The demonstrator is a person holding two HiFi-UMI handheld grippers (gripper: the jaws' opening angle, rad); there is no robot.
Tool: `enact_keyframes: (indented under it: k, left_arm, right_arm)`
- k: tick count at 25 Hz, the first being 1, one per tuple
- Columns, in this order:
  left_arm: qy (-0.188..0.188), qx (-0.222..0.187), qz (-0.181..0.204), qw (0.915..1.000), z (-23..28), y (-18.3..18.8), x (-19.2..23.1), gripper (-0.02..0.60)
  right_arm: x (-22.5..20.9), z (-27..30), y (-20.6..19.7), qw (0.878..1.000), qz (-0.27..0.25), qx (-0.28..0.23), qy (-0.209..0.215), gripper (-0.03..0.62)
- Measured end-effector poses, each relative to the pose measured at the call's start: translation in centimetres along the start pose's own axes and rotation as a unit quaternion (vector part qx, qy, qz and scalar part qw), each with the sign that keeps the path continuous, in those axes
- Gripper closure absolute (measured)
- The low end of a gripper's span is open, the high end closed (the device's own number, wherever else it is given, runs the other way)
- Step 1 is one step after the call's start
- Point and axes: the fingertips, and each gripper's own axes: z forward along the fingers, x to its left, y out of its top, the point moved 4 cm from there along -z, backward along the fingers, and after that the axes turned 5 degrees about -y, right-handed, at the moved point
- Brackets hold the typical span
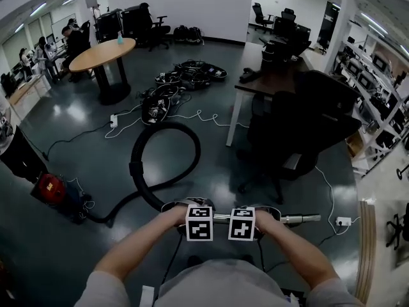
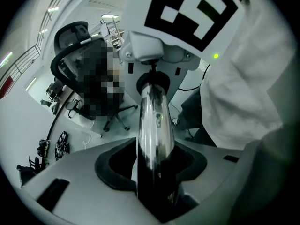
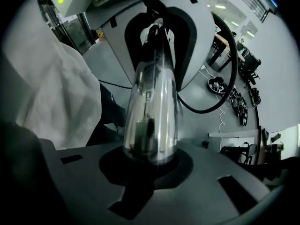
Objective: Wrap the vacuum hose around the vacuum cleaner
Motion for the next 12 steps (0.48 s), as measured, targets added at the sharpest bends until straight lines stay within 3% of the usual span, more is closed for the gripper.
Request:
enact_keyframes:
  k: [5, 12]
  left_arm:
    - [-0.021, -0.003, -0.01, 0.9997, 0.7, -2.6, -1.3, 0.454]
    - [0.007, 0.001, -0.034, 0.9994, 0.3, -5.0, -0.8, 0.457]
  right_arm:
    - [0.0, 0.7, 2.3, 0.999, -0.035, 0.034, -0.001, 0.536]
    - [-1.0, 1.9, 4.4, 0.998, -0.057, 0.022, 0.032, 0.534]
